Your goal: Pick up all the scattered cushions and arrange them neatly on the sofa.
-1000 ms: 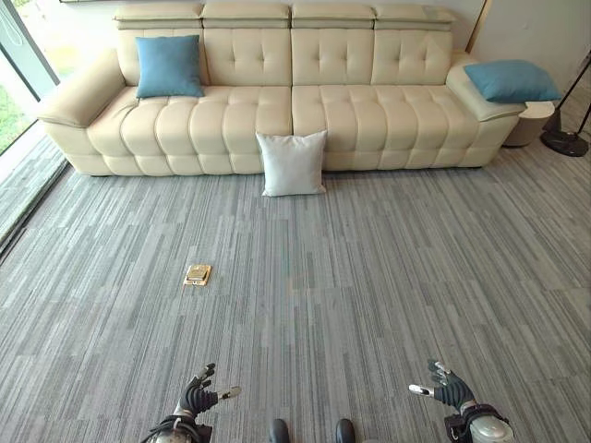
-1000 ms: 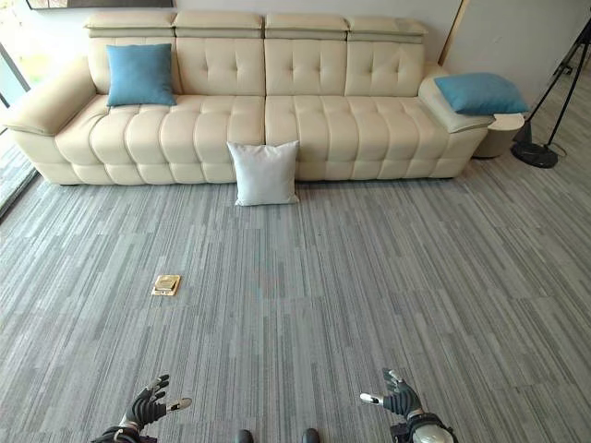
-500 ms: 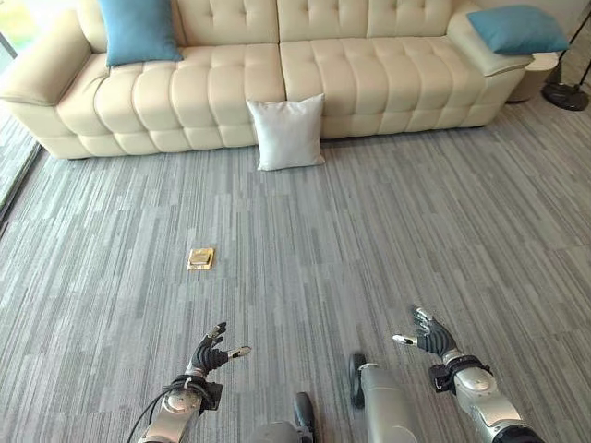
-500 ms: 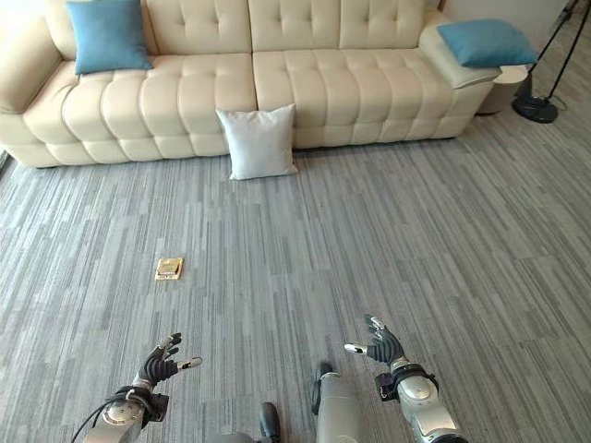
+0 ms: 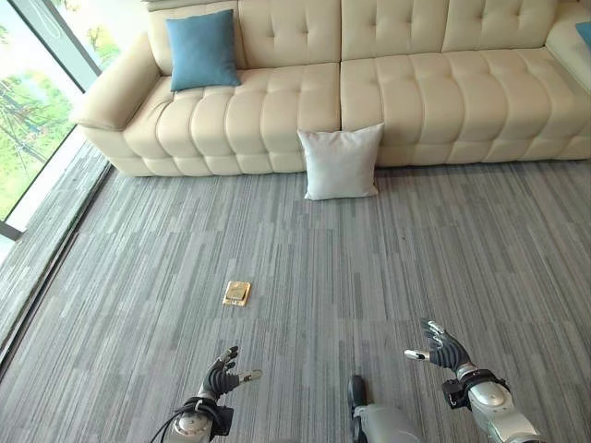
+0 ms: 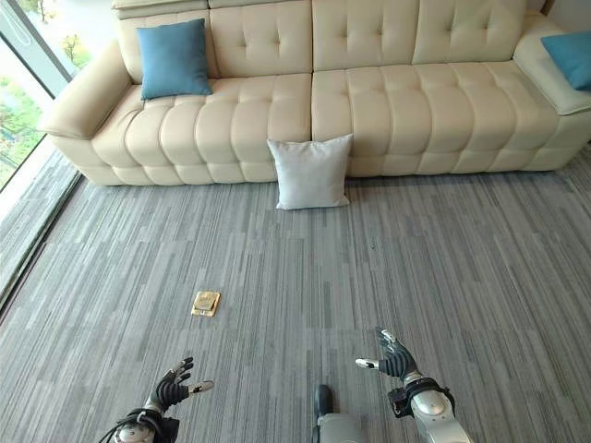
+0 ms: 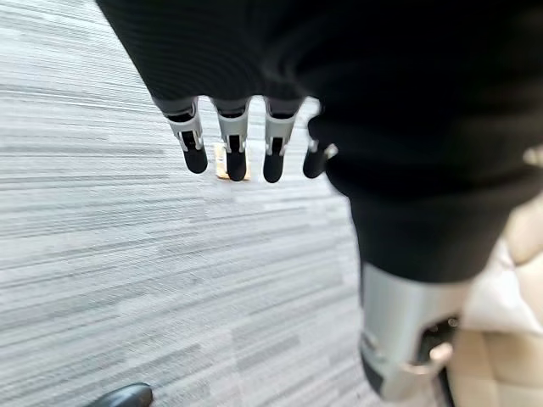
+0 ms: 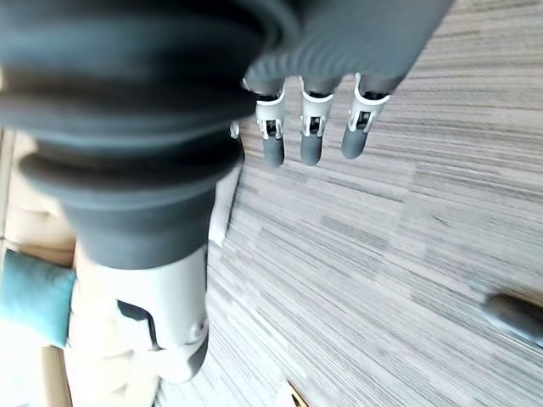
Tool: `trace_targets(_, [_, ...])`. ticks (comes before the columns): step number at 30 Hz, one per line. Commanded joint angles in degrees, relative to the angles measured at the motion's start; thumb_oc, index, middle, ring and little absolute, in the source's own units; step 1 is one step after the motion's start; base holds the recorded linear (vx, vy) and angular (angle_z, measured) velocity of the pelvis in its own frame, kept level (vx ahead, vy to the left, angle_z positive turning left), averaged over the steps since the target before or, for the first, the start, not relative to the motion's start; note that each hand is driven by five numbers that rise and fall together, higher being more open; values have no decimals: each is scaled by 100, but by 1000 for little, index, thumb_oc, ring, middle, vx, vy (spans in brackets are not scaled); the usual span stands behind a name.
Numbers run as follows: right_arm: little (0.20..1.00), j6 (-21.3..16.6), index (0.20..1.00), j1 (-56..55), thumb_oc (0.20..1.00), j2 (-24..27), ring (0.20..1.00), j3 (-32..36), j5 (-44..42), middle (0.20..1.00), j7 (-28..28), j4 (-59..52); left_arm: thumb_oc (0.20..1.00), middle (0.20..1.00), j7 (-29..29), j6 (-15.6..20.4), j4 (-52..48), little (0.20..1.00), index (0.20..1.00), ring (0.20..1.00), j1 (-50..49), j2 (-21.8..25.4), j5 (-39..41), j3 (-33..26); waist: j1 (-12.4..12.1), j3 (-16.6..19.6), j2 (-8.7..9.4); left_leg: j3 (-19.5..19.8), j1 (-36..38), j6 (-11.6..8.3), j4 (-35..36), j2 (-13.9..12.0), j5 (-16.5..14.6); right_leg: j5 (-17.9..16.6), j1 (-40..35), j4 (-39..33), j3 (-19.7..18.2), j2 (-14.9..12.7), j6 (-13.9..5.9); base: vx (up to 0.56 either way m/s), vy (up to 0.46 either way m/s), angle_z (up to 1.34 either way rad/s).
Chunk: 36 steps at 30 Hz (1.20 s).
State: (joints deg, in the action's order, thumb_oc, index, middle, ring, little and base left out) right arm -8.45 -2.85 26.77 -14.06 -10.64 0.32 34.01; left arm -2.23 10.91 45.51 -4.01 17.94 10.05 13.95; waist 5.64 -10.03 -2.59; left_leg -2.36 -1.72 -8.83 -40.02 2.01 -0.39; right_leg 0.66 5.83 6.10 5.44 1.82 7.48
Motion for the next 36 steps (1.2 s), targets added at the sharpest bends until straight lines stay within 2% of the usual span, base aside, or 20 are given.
trace_targets(1, [1000, -185, 1000, 7, 1000, 123, 1000, 113, -92, 1000, -43, -216, 1000, 1000, 17, 167, -300, 1000, 1000, 1000, 154, 211, -128, 169, 15, -159, 287, -213, 127, 306, 1662, -174, 55, 281, -13, 9, -238, -268, -937, 303, -111, -37])
trace_targets(3, [1000, -182, 1000, 14, 1000, 146, 1000, 124, -80, 1000, -50, -237, 1000, 1000, 35, 157, -327, 1000, 1000, 1000, 160, 218, -180, 226, -38, -162, 365, -340, -153, 507, 2051, -145, -432, 386, -179, -73, -323, -297, -983, 208, -46, -29])
trace_targets(5, [1000, -165, 1000, 4, 1000, 151, 1000, 125, -57, 1000, -59, -240, 1000, 1000, 39, 152, -355, 1000, 1000, 1000, 137, 233, -193, 248, -108, -185, 406, -372, -373, 578, 2282, -117, -560, 457, -314, -103, -363, -305, -1005, 206, -23, -20])
trace_targets(7, [1000, -175, 1000, 11, 1000, 91, 1000, 103, -36, 1000, -97, -171, 1000, 1000, 61, 141, -401, 1000, 1000, 1000, 106, 283, -203, 237, -287, -222, 422, -379, -907, 529, 3228, -183, 35, 618, -733, -207, -518, -147, -1029, 417, -22, -34])
trace_targets(9, [1000, -162, 1000, 46, 1000, 29, 1000, 85, -8, 1000, -106, -110, 1000, 1000, 37, 122, -338, 1000, 1000, 1000, 71, 291, -223, 182, -372, -195, 445, -470, -1089, 513, 3399, -235, 299, 710, -1000, -194, -747, -54, -1013, 471, 79, -27])
trace_targets(11, [1000, -152, 1000, 23, 1000, -29, 1000, 81, 24, 1000, -62, -164, 1000, 1000, 49, 101, -258, 1000, 1000, 1000, -4, 258, -254, 117, -404, -101, 442, -535, -940, 599, 3494, -189, 246, 777, -1165, -165, -846, -75, -1069, 407, 152, -42])
trace_targets(13, [1000, -149, 1000, 63, 1000, -59, 1000, 47, 50, 1000, -28, -200, 1000, 1000, 8, 118, -205, 1000, 1000, 1000, -68, 242, -231, 58, -474, -18, 498, -639, -879, 692, 3387, -99, 120, 759, -1249, -53, -941, -213, -1182, 362, 163, -93])
trace_targets(16, [1000, -130, 1000, 213, 1000, -105, 1000, -44, 102, 1000, 24, -204, 1000, 1000, -15, 120, -284, 1000, 1000, 1000, -119, 286, -185, -33, -579, 47, 564, -862, -687, 873, 3324, 5, -137, 505, -1153, 381, -999, -433, -1424, 271, 121, -78])
trace_targets(17, [1000, -130, 1000, 215, 1000, -105, 1000, -43, 102, 1000, 24, -203, 1000, 1000, -14, 120, -284, 1000, 1000, 1000, -117, 285, -185, -33, -591, 63, 554, -871, -706, 869, 3330, -12, -124, 484, -1128, 374, -1011, -419, -1419, 176, 80, -70])
trace_targets(19, [1000, -129, 1000, 341, 1000, -157, 1000, -104, 106, 1000, 52, -280, 1000, 1000, -34, 131, -444, 1000, 1000, 1000, -113, 336, -95, -94, -629, 45, 556, -967, -480, 1011, 3346, 57, -312, 140, -867, 1031, -848, -612, -1654, 204, 93, -45])
trace_targets(21, [1000, -137, 1000, 379, 1000, -190, 1000, -100, 121, 1000, 63, -310, 1000, 1000, -61, 140, -430, 1000, 1000, 1000, -53, 389, -103, -119, -598, 41, 505, -945, -323, 1102, 3356, 73, -428, -147, -568, 1602, -796, -638, -1837, 205, 83, -13])
trace_targets(23, [1000, -132, 1000, 404, 1000, -228, 1000, -118, 166, 1000, 39, -342, 1000, 1000, -116, 132, -416, 1000, 1000, 1000, 8, 402, -98, -146, -552, 8, 417, -862, -83, 1174, 3400, 98, -545, -268, -261, 2013, -610, -718, -1845, 223, 70, 22])
trace_targets(25, [1000, -118, 1000, 405, 1000, -229, 1000, -141, 164, 1000, 43, -352, 1000, 1000, -129, 143, -396, 1000, 1000, 1000, 25, 384, -55, -152, -489, 0, 325, -731, 152, 1164, 3561, 109, -596, -111, 54, 1856, -392, -745, -1699, 330, 19, 17])
trace_targets(26, [1000, -102, 1000, 402, 1000, -204, 1000, -143, 149, 1000, 45, -380, 1000, 1000, -134, 140, -383, 1000, 1000, 1000, 52, 378, -37, -140, -432, -22, 253, -655, 338, 1135, 3656, 77, -672, 83, 354, 1481, -188, -780, -1596, 402, -48, 7])
trace_targets(27, [1000, -101, 1000, 409, 1000, -182, 1000, -155, 142, 1000, 39, -370, 1000, 1000, -135, 134, -346, 1000, 1000, 1000, 66, 364, -32, -124, -376, -74, 235, -602, 445, 1127, 3645, 76, -735, 110, 502, 1291, -139, -782, -1568, 398, -88, 12])
trace_targets(29, [1000, -99, 1000, 410, 1000, -159, 1000, -152, 132, 1000, 31, -371, 1000, 1000, -150, 125, -326, 1000, 1000, 1000, 79, 346, -33, -124, -315, -115, 243, -555, 580, 1110, 3664, 101, -804, 35, 657, 985, -132, -770, -1569, 272, -87, 16])
trace_targets(30, [1000, -88, 1000, 412, 1000, -141, 1000, -164, 137, 1000, 30, -341, 1000, 1000, -186, 129, -255, 1000, 1000, 1000, 134, 304, -66, -120, -222, -171, 271, -475, 755, 1054, 3660, 163, -908, -142, 859, 473, -146, -796, -1637, 219, -74, 13])
trace_targets(32, [1000, -87, 1000, 414, 1000, -137, 1000, -155, 140, 1000, 14, -325, 1000, 1000, -198, 132, -259, 1000, 1000, 1000, 167, 268, -70, -110, -165, -219, 254, -406, 876, 1005, 3626, 150, -985, -231, 926, 251, -114, -815, -1686, 347, -154, 33])
trace_targets(34, [1000, -82, 1000, 307, 1000, -78, 1000, -116, 178, 1000, 26, -304, 1000, 1000, -177, 151, -227, 1000, 1000, 1000, 210, 234, -151, 9, -22, -223, 265, -206, 1102, 894, 3436, 194, -1148, -316, 1007, 201, -255, -863, -1719, 478, -262, 44])
trace_targets(36, [1000, -83, 1000, 247, 1000, -43, 1000, -96, 169, 1000, 34, -347, 1000, 1000, -159, 145, -147, 1000, 1000, 1000, 184, 162, -184, 24, -24, -168, 288, -96, 1131, 755, 3188, 184, -1068, -427, 872, 287, -288, -846, -1616, 326, -238, 50])
